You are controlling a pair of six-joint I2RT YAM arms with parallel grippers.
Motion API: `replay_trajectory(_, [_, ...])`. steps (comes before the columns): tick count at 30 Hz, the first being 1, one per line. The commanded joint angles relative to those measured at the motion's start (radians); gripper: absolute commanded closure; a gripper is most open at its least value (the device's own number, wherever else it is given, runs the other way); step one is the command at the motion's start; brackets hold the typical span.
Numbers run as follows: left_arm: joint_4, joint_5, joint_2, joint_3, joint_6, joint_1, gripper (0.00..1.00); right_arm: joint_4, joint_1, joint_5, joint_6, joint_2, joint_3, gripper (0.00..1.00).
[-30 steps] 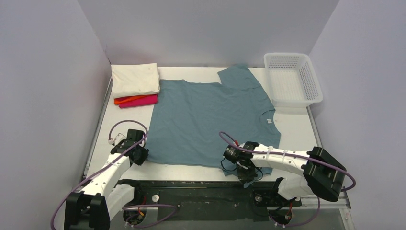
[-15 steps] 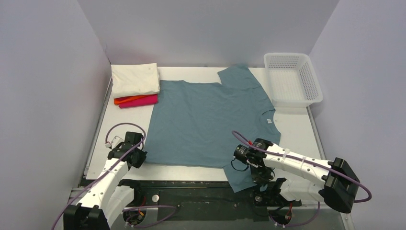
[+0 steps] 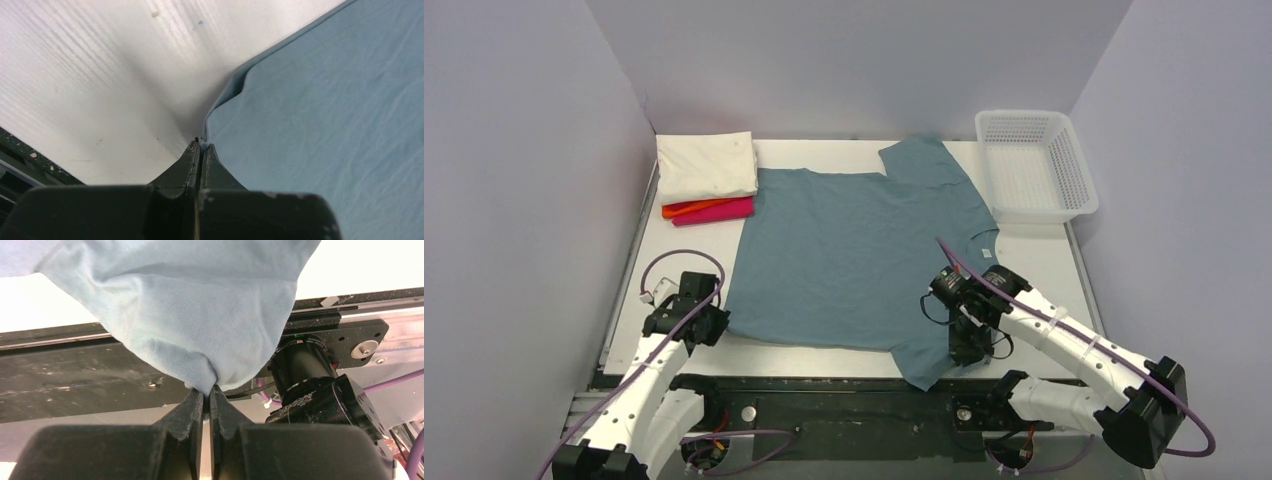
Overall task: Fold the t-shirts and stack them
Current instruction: Fold the flattened tshirt in 1/3 of the way
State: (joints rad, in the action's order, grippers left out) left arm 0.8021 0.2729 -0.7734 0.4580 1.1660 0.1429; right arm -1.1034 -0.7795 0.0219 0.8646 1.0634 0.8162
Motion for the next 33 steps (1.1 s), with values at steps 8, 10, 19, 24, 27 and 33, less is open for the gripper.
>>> replay_trajectory(8, [-0.137,-0.012,-0.164,0.172,-0.031,-0.005,1.00,-0.020,0.218,0.004,-0.210,0.148,0.263,1.00])
replay_trajectory(10, [-0.149,-0.007,-0.199,0.196,-0.031,-0.006,1.00,-0.012,0.248,0.004,-0.229,0.187,0.313,1.00])
replay_trajectory(19, [-0.204,0.012,-0.329,0.296,-0.050,-0.038,1.00,0.022,0.363,-0.050,-0.280,0.353,0.493,1.00])
replay_trajectory(24, [-0.232,0.001,-0.413,0.343,-0.064,-0.053,1.00,0.030,0.402,-0.043,-0.301,0.426,0.584,1.00])
replay_trajectory(27, [-0.249,-0.001,-0.454,0.362,-0.074,-0.065,1.00,0.030,0.417,-0.031,-0.324,0.476,0.633,1.00])
replay_trajectory(33, [-0.283,-0.007,-0.525,0.398,-0.095,-0.072,1.00,0.022,0.446,-0.059,-0.357,0.558,0.739,1.00])
